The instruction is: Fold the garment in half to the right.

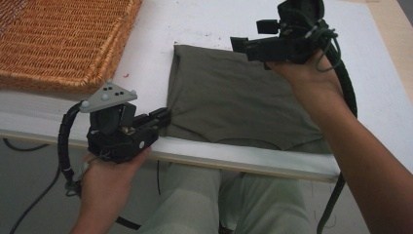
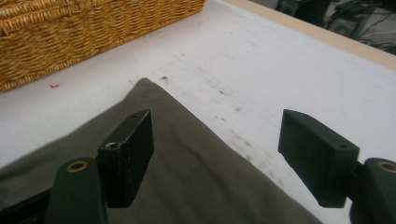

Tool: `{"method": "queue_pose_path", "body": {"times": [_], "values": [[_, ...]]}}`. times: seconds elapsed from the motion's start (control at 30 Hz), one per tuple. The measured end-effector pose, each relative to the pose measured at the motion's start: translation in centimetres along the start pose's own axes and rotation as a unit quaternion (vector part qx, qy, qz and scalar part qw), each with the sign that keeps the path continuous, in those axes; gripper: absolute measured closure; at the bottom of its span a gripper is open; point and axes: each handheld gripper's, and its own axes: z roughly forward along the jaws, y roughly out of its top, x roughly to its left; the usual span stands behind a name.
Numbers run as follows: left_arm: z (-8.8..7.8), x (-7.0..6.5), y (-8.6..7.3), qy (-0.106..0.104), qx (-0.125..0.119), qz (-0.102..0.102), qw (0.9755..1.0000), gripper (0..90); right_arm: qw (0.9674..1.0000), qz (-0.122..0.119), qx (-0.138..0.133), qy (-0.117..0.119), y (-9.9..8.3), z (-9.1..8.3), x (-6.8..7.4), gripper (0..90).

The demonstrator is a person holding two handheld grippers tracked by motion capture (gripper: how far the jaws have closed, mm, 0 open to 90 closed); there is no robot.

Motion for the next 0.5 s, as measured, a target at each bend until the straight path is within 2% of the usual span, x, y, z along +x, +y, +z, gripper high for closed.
{"method": "queue_pose_path", "body": {"times": [0.2,0.33,0.5], "values": [[0.0,0.3,-0.1,-0.009,-0.005,-0.004,0.9999,84.5,0.9986,-0.016,0.033,0.039,2.1,4.4,1.1,33.2],[0.0,0.4,-0.1,-0.013,-0.005,-0.007,0.9999,84.5,0.9940,-0.049,0.074,0.064,3.3,7.6,2.1,36.5],[0.0,0.4,-0.1,-0.014,-0.005,-0.011,0.9998,84.5,0.9872,-0.077,0.117,0.077,4.0,10.7,3.0,42.8]]}}
